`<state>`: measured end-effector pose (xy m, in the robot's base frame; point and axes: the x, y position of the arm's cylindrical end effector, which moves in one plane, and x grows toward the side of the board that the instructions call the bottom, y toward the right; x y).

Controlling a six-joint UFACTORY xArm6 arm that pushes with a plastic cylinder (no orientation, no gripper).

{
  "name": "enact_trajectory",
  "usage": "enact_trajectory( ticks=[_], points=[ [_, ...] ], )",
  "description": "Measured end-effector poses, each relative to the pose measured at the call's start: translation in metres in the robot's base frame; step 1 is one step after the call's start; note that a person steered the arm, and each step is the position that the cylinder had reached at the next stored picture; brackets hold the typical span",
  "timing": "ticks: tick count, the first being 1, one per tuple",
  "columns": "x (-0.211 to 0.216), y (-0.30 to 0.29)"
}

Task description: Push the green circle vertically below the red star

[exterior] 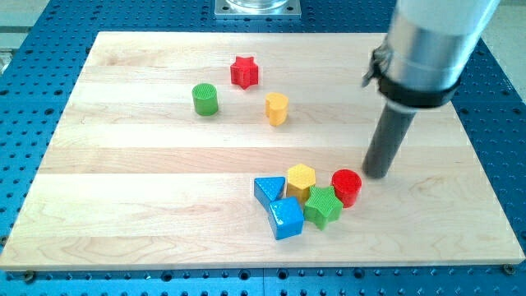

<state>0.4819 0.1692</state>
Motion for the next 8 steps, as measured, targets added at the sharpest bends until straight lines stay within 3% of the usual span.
enact_trajectory(
  ticks=[1, 2, 3, 4, 6, 7, 8],
  points=[
    [-0.100, 0.006],
    [-0.209, -0.057],
    [-0.237, -0.158],
    [-0.184, -0.220],
    [-0.075, -0.262],
    [-0.059, -0.286],
    [-0.071, -0.328]
  ],
)
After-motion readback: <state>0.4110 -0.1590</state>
